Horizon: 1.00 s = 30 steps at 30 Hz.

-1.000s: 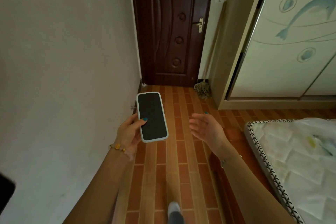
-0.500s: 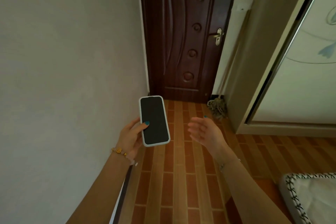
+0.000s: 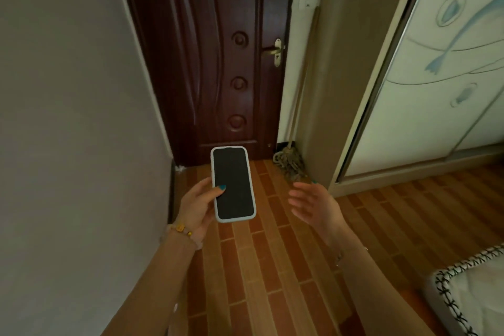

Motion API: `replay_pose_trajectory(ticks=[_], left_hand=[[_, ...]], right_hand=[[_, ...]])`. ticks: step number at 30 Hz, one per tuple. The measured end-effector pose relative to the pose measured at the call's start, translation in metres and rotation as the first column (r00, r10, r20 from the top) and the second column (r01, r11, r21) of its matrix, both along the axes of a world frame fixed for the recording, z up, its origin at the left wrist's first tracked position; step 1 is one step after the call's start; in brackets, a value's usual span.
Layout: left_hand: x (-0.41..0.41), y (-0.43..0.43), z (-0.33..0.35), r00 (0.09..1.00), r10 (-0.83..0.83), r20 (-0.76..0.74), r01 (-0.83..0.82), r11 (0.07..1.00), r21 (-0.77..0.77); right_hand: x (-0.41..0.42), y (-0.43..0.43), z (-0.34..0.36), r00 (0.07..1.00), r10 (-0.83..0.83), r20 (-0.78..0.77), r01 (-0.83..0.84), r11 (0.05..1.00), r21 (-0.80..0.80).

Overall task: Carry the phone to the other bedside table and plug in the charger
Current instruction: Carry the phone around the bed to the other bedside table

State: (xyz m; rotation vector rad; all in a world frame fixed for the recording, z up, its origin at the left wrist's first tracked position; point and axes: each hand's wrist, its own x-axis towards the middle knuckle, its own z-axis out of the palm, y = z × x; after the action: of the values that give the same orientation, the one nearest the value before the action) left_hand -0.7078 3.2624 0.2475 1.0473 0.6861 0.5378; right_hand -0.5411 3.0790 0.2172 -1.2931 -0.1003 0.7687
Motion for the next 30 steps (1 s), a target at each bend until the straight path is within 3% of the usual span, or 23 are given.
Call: replay_pose_trajectory(ticks=[12, 21, 30], left_hand=[[0.170, 0.075, -0.002, 0.942, -0.333, -0.050, 0.332, 0.943, -0.017], [0.314, 0.062, -0.010, 0.866, -0.496, -0.066, 0.496, 0.868, -0.021], [0.499, 0.007, 0.000, 0.767, -0.639, -0.067, 0.639, 0.769, -0.012]], right_hand=[[0.101, 0.021, -0.002, 0.946, -0.324, -0.003, 0.324, 0.946, 0.005], [0.198, 0.006, -0.005, 0.863, -0.506, 0.003, 0.506, 0.863, 0.004], [0.348, -0.037, 0.005, 0.791, -0.600, 0.119, 0.607, 0.794, -0.032]])
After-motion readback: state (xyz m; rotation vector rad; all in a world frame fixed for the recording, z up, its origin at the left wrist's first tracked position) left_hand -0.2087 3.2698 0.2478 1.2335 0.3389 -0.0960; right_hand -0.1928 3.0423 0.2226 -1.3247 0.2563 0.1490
